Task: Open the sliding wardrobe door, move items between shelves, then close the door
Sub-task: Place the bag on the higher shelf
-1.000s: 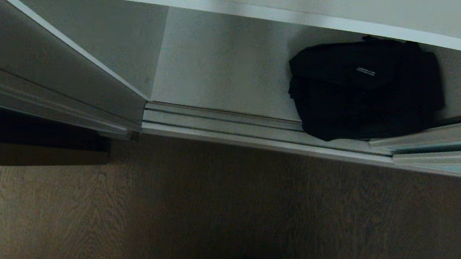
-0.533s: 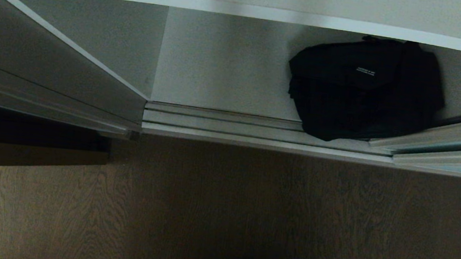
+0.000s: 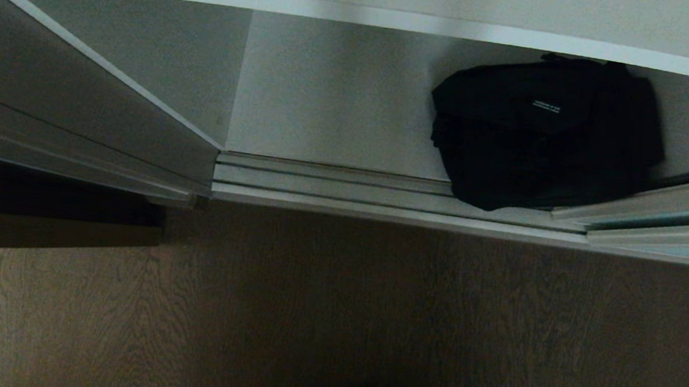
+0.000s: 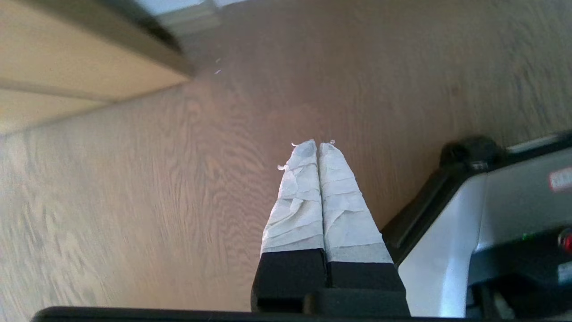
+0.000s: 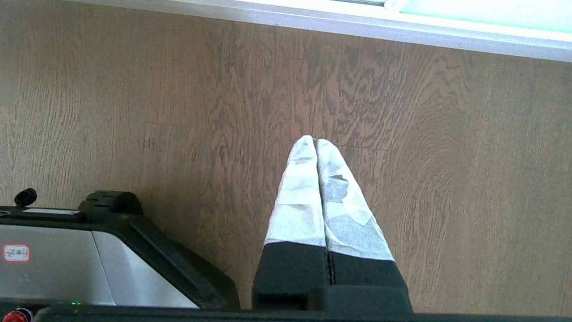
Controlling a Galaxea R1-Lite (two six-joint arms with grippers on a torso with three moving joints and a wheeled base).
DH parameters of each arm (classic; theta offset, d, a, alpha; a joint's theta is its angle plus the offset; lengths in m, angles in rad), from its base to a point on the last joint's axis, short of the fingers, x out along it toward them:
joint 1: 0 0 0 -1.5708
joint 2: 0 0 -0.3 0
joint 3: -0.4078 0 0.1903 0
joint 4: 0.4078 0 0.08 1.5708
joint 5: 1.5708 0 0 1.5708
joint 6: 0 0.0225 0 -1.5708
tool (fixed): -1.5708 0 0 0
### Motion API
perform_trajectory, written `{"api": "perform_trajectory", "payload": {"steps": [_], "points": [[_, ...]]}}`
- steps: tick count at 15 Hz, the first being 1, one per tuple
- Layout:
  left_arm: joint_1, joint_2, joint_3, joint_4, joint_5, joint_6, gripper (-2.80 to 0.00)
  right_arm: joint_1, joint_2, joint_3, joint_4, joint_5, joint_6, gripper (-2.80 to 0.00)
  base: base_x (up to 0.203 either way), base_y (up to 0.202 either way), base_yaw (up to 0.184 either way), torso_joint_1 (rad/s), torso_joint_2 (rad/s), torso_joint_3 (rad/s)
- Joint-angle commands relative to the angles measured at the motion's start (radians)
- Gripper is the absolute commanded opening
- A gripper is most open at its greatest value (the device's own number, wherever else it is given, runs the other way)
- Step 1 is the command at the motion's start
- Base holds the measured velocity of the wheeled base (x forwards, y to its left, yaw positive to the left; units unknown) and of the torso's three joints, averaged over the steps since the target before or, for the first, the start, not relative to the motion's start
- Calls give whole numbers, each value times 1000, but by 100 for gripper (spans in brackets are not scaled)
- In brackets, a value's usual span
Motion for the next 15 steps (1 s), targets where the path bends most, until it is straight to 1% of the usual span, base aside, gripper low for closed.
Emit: {"api": "perform_trajectory", "payload": {"steps": [1, 2, 3, 4, 5, 6, 7, 9, 13, 15], "points": [[0, 5, 9, 6, 49, -223, -280, 0, -2, 0, 0, 0, 0, -280, 0, 0, 0, 0, 0, 0], [0, 5, 20, 4, 75, -257, -280, 0, -2, 0, 0, 0, 0, -280, 0, 0, 0, 0, 0, 0], [0, 5, 36, -3, 101, -213, -280, 0, -2, 0, 0, 0, 0, -280, 0, 0, 0, 0, 0, 0], [0, 5, 57, -28, 119, -108, -280, 0, -2, 0, 0, 0, 0, -280, 0, 0, 0, 0, 0, 0], [0, 5, 80, -77, 133, -56, -280, 0, -2, 0, 0, 0, 0, -280, 0, 0, 0, 0, 0, 0], [0, 5, 121, -143, 143, -71, -280, 0, -2, 0, 0, 0, 0, -280, 0, 0, 0, 0, 0, 0], [0, 6, 131, -166, 147, -95, -280, 0, -2, 0, 0, 0, 0, -280, 0, 0, 0, 0, 0, 0], [0, 6, 128, -163, 148, -106, -280, 0, -2, 0, 0, 0, 0, -280, 0, 0, 0, 0, 0, 0], [0, 6, 134, -174, 150, -95, -280, 0, -2, 1, 0, 0, 0, -280, 0, 0, 0, 0, 0, 0], [0, 6, 131, -168, 147, -106, -280, 0, -2, 0, 0, 0, 0, -280, 0, 0, 0, 0, 0, 0]]}}
